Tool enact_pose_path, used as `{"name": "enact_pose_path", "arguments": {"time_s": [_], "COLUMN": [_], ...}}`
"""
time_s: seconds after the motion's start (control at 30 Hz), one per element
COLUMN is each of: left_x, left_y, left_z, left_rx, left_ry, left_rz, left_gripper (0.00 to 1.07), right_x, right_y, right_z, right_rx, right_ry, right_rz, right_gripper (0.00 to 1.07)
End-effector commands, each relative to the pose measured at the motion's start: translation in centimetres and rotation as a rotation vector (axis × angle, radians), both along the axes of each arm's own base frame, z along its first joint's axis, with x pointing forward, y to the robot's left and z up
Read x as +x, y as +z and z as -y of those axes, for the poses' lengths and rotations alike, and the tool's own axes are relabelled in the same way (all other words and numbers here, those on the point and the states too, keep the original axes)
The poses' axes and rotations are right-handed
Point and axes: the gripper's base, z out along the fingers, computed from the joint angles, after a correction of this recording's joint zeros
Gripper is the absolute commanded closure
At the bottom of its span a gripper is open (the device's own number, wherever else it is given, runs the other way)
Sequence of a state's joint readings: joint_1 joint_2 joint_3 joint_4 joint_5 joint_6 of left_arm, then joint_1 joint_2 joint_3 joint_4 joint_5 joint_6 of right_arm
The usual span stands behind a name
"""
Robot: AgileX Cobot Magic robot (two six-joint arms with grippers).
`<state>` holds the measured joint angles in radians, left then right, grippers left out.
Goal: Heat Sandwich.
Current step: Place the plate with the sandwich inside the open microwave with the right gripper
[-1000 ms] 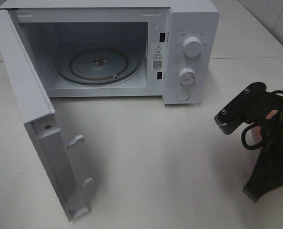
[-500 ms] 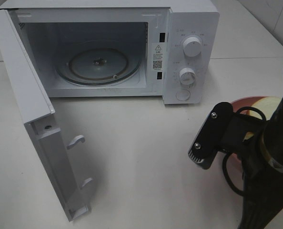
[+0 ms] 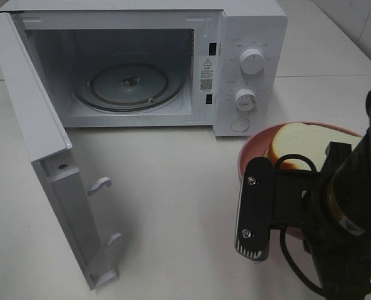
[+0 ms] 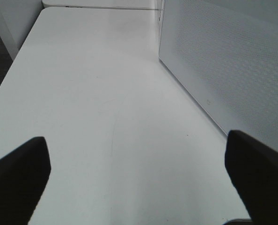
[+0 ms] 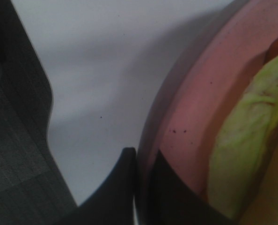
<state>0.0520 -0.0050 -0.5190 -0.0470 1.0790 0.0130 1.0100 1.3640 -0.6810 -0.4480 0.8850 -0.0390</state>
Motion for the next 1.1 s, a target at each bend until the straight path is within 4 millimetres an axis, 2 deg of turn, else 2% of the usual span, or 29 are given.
{"name": "enact_pose_path", "arguments": {"time_s": [0.03, 0.2, 0.3, 0.57, 0.97, 1.1], "left_x": [-0.2, -0.2, -0.2, -0.2, -0.2, -0.2], "left_y": [0.0, 0.0, 0.0, 0.0, 0.0, 0.0], "left_z": [0.1, 0.1, 0.1, 0.1, 0.1, 0.1], "left_rx": [-0.006, -0.006, -0.006, -0.006, -0.006, -0.006], "left_ry": [-0.007, -0.007, -0.007, -0.007, -0.007, -0.007], "left_rz": [0.023, 0.023, 0.023, 0.023, 0.023, 0.023], "left_gripper": [0.10, 0.10, 0.10, 0.10, 0.10, 0.10], "right_x": [0.2, 0.3, 0.5, 0.7, 2.5, 3.3], "right_y": [0.2, 0.2, 0.3, 0.3, 0.3, 0.3], "right_z": [-0.2, -0.7, -0.9, -1.8, -0.4, -0.4], "right_rx": [-0.007, -0.003, -0.032, 0.032, -0.034, 0.010], "right_ry": [0.134, 0.259, 0.394, 0.471, 0.634, 0.761], "right_rz": [0.021, 0.024, 0.032, 0.073, 0.040, 0.055], "right_gripper": [1.06, 1.06, 1.05, 1.06, 1.07, 1.07]}}
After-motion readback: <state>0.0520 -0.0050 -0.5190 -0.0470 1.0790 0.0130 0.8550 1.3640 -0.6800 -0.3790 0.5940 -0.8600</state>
